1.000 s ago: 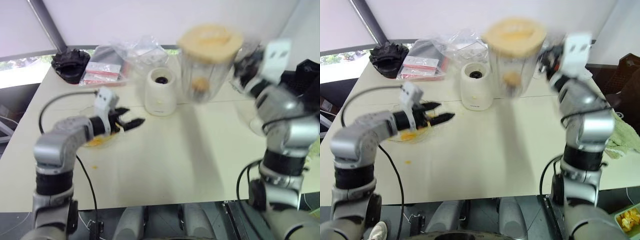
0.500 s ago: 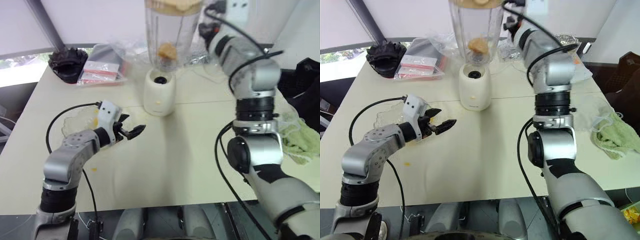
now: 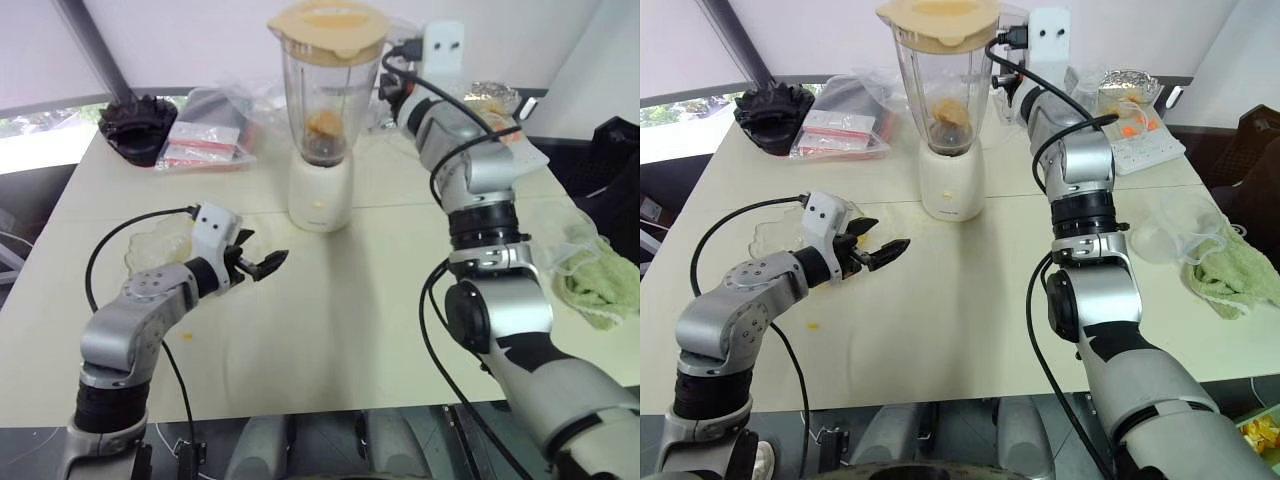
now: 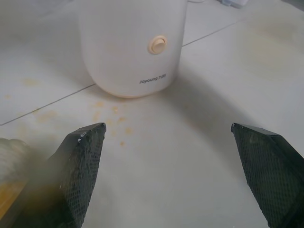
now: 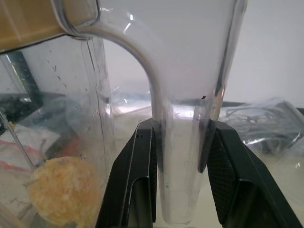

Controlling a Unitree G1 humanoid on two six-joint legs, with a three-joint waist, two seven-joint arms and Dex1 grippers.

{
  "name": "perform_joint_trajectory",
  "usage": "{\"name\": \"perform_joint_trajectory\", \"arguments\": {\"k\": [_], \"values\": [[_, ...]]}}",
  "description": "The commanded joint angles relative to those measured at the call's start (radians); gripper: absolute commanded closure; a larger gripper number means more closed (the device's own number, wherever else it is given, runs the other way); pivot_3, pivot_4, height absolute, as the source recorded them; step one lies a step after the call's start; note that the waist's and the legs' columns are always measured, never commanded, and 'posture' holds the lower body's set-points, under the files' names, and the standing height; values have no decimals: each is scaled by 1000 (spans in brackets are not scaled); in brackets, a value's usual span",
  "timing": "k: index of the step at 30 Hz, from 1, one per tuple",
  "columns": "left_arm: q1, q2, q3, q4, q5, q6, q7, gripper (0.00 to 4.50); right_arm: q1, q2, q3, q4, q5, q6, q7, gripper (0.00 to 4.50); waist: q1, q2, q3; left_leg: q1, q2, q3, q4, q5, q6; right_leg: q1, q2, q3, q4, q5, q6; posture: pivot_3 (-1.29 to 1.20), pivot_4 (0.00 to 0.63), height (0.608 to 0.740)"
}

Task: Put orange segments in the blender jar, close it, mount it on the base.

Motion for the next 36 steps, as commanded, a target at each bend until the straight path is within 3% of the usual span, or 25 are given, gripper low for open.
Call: {"name": "perform_joint_trajectory", "arguments": {"k": [1,8,19,24,29,36], "values": [[-19,14,-3,-23,-12,-19,0,89,-19,-14,-12,-69,0,-20,-6,3625,1,0,0,0,0,0,0,0,0,0,0,0,0,0,0,0,150,740],[-40,24,-18,6,-8,-30,-8,89,73,31,6,-175,3,39,-35,3625,-1,0,0,0,0,0,0,0,0,0,0,-1,0,0,0,0,150,740],[-38,32,-24,11,-7,-34,-2,89,113,21,18,-151,-17,40,-35,3625,-1,0,0,3,0,0,1,0,0,3,0,-1,0,0,0,0,150,740],[-35,31,-28,4,-8,-32,6,89,89,-8,64,-86,-63,-43,-2,3625,-1,0,0,3,0,0,1,0,0,3,0,-1,1,0,0,0,150,740],[-42,24,-36,9,-5,-38,12,89,42,-41,117,48,-83,-213,134,3625,-2,0,0,4,-1,0,1,0,0,5,0,-1,0,0,0,0,150,740],[-48,20,-40,13,-3,-45,19,89,-44,-56,116,261,-95,-333,205,3625,-9,0,0,5,-1,0,1,0,0,5,1,-1,0,0,0,0,150,740]]}}
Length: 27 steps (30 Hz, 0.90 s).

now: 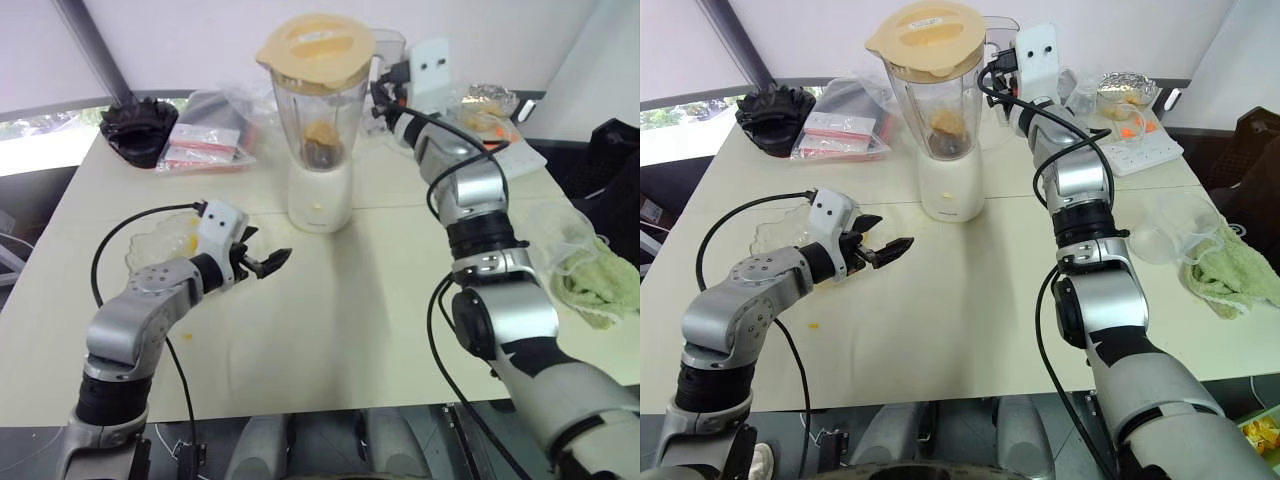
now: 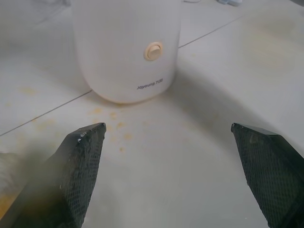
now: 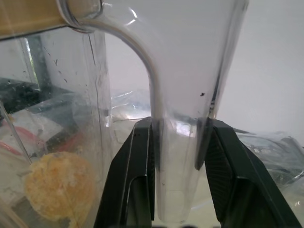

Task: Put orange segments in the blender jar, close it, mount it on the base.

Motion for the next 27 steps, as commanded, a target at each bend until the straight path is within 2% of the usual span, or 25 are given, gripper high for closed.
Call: {"name": "perform_joint_trajectory", "arguments": {"k": [1,4,15,27], "values": [[-21,1,5,-12,-4,-23,7,89,-39,-12,15,88,-32,-29,32,3625,-5,0,0,0,0,0,0,0,0,0,0,0,0,0,0,0,150,740],[-22,1,4,-10,-4,-25,9,89,-64,-12,10,144,-28,-12,43,3625,-11,0,0,0,0,0,0,0,0,0,0,0,0,0,0,0,150,740],[-34,-8,-10,2,-1,-42,12,89,-123,-30,14,335,-43,-143,140,3625,-19,0,0,1,0,0,0,0,0,1,0,0,0,0,0,0,150,740],[-40,-13,-20,13,0,-53,11,89,-106,-25,-11,356,-30,-122,120,3625,-17,0,0,2,0,-1,0,0,0,2,0,0,0,0,0,0,150,740]]}}
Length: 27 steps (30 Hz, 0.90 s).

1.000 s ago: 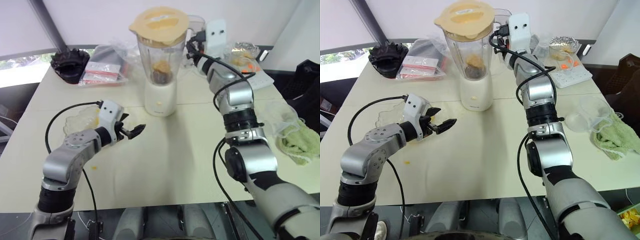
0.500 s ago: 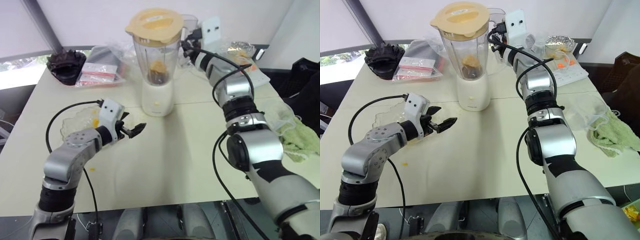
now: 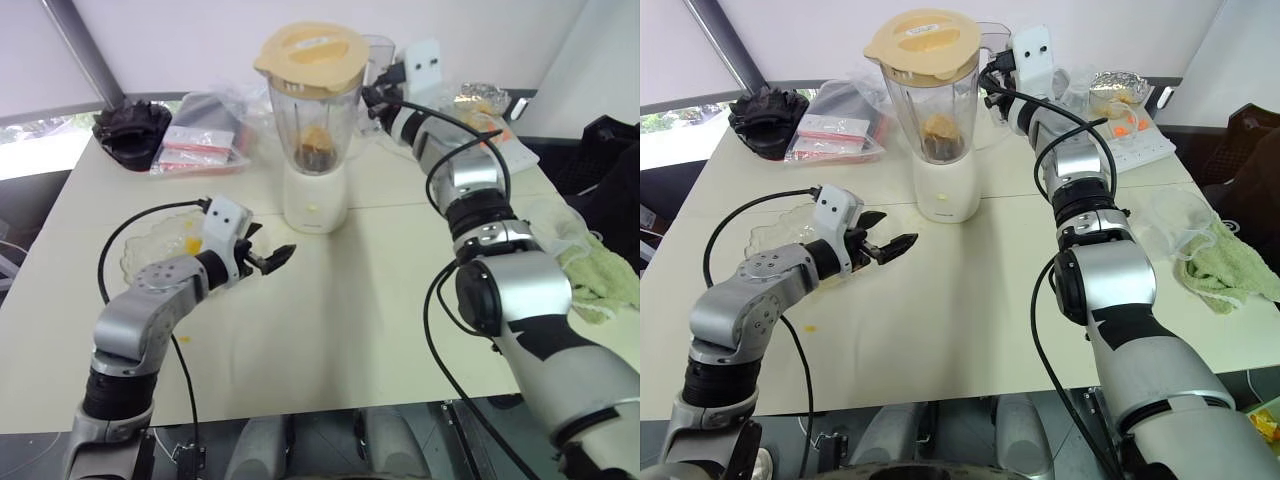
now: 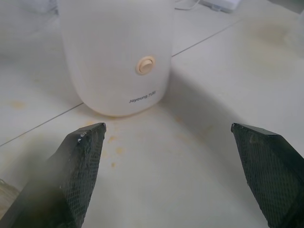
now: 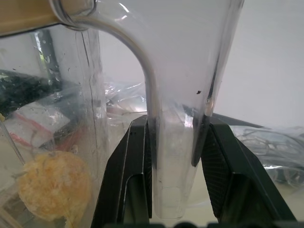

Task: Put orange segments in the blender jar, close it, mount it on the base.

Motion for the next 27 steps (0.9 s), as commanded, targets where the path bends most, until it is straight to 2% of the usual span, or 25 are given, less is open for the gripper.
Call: {"name": "perform_joint_trajectory", "arguments": {"k": [1,2,3,7,13,18,22,27], "values": [[-21,4,3,-10,-1,-26,-2,21,18,-13,12,29,-32,30,-2,3125,0,0,0,0,0,0,0,0,0,0,0,0,0,0,0,0,150,740],[-22,5,2,-8,-1,-27,-3,0,17,-15,10,30,-33,32,-5,2590,0,0,0,0,0,0,0,0,0,0,0,0,0,0,0,0,150,740],[-24,5,0,-5,-1,-29,-3,0,17,-17,8,31,-35,33,-13,2262,0,-1,0,0,0,0,0,0,0,0,0,0,0,0,0,0,150,740],[-29,6,-4,2,-2,-34,-7,0,17,-26,2,35,-53,22,-48,123,-1,0,0,-1,0,0,0,0,0,-1,0,0,0,0,0,0,150,740],[-36,9,-6,8,-1,-36,-10,0,65,-52,7,-19,-67,44,-46,50,-2,0,0,-3,0,0,-1,0,0,-4,0,1,0,0,0,0,150,740],[-36,13,2,5,-9,-27,-11,0,203,-84,17,-249,-62,140,-7,50,1,0,0,-3,0,0,-1,0,0,-4,0,1,0,0,0,0,150,740],[-59,38,64,16,-51,14,-22,0,524,-174,3,-844,77,420,157,50,14,0,0,-4,1,-1,-1,0,0,-3,0,-1,-1,0,0,0,150,740],[-69,94,114,-5,-66,33,-20,0,733,-334,-50,-1225,253,584,349,50,11,0,1,-3,1,-1,1,0,0,-3,-1,1,-1,0,1,0,150,740]]}}
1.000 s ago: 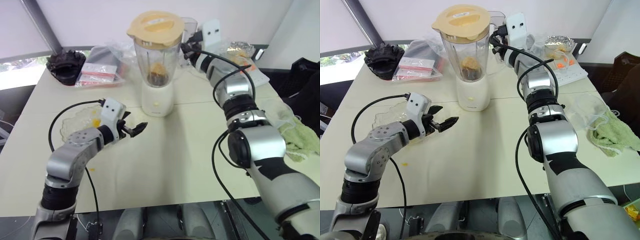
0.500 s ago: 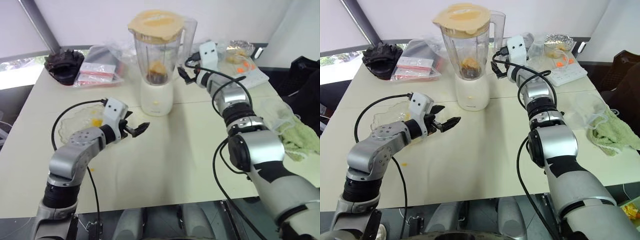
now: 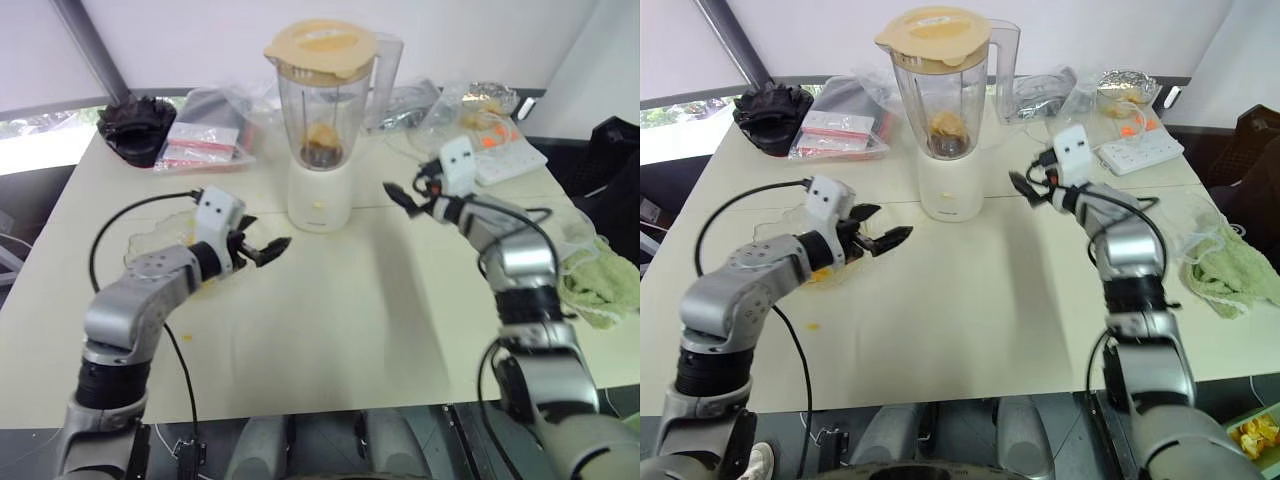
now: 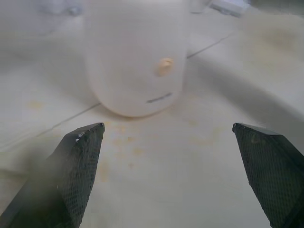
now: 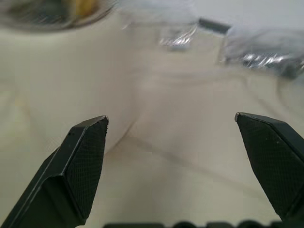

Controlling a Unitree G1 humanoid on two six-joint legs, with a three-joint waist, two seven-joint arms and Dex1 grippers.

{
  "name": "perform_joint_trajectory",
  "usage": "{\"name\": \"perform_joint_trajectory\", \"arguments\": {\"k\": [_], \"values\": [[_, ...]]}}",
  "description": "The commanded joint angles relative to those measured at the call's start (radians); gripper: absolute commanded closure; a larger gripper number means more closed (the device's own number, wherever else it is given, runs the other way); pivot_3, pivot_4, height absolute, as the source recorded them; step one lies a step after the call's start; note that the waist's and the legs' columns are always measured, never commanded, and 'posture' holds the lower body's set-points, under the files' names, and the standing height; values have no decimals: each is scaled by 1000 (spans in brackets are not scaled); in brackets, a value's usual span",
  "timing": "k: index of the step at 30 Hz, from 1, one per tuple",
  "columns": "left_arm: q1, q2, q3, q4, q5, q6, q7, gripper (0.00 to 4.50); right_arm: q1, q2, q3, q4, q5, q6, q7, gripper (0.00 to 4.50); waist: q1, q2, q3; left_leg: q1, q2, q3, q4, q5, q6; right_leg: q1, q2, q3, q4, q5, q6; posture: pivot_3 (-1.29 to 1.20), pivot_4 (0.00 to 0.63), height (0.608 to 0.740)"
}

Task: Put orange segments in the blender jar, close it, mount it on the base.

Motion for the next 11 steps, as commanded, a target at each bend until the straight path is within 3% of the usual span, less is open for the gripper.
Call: {"name": "perform_joint_trajectory", "arguments": {"k": [1,6,11], "values": [[-14,37,52,-51,-25,13,-2,0,63,-97,-70,-252,132,66,124,50,-1,-1,0,0,0,0,0,0,0,0,0,0,0,0,0,0,150,740],[38,88,108,-125,-59,21,-15,0,192,-240,-172,-411,275,138,247,50,-4,-2,0,3,2,1,1,0,0,4,1,-2,-1,-1,-1,0,150,740],[98,122,143,-199,-107,19,-37,0,240,-317,-247,-430,366,180,297,50,-5,-2,0,2,2,1,1,0,0,4,1,-1,-3,-1,-1,0,150,740]]}}
